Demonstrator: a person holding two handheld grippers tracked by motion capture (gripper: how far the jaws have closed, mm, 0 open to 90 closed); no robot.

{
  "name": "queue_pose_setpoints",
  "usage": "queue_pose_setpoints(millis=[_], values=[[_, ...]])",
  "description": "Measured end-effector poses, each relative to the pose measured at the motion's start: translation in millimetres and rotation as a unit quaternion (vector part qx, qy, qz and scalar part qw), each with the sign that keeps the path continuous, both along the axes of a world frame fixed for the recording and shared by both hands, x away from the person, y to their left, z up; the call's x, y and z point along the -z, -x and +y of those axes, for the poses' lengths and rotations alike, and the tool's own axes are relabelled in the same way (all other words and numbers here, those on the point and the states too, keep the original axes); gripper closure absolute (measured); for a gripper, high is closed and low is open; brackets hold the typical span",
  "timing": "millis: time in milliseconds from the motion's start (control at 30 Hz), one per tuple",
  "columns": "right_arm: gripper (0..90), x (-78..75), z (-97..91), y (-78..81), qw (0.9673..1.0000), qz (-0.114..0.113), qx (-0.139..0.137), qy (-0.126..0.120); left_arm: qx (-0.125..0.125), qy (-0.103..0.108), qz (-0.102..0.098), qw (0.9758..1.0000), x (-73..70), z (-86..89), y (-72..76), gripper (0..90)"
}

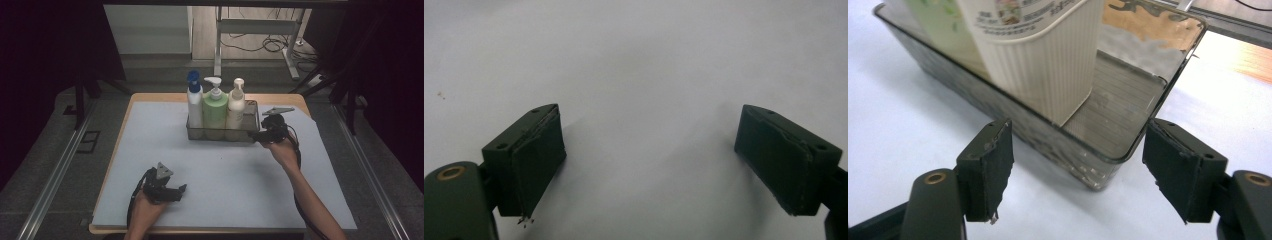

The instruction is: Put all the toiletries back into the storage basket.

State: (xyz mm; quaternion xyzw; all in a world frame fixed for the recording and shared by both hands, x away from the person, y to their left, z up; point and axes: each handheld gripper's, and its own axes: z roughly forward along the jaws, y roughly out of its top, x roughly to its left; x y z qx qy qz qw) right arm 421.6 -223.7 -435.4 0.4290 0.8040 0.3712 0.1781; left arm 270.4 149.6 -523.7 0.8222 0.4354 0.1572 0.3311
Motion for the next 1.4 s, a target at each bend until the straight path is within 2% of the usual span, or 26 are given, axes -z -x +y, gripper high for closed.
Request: queue_pose_setpoints(millis=[233, 433, 633, 900, 1167, 1400], values=[[25.3, -3.9, -3.9, 13.6, 0.9999, 0.0, -0.012, 0.002, 0.0, 0.0, 0.0, 1.0, 0.0, 0.0, 0.1, 12.1], [22.6, -10.4, -7.1, 28.4, 0.9995, -0.01, -0.025, 0.015, 0.0, 0.0, 0.0, 1.0, 0.0, -0.1, 0.1, 12.1], [20.3, -14.1, -12.3, 44.9, 0.9991, -0.007, -0.035, 0.021, -0.001, 0.0, -0.001, 1.0, 0.0, -0.1, 0.1, 12.1], [14.4, -17.8, -20.4, 68.1, 0.9985, -0.009, -0.052, 0.016, 0.0, -0.001, -0.001, 1.0, 0.0, 0.0, 0.1, 12.1], [13.2, -10.1, -32.5, 84.7, 0.9982, -0.006, -0.055, 0.023, 0.0, 0.0, -0.001, 1.0, 0.0, -0.1, 0.2, 12.1], [10.2, 5.1, -43.4, 96.4, 0.9983, 0.0, -0.049, 0.031, 0.0, -0.001, -0.002, 1.0, 0.1, -0.1, 0.2, 12.1]])
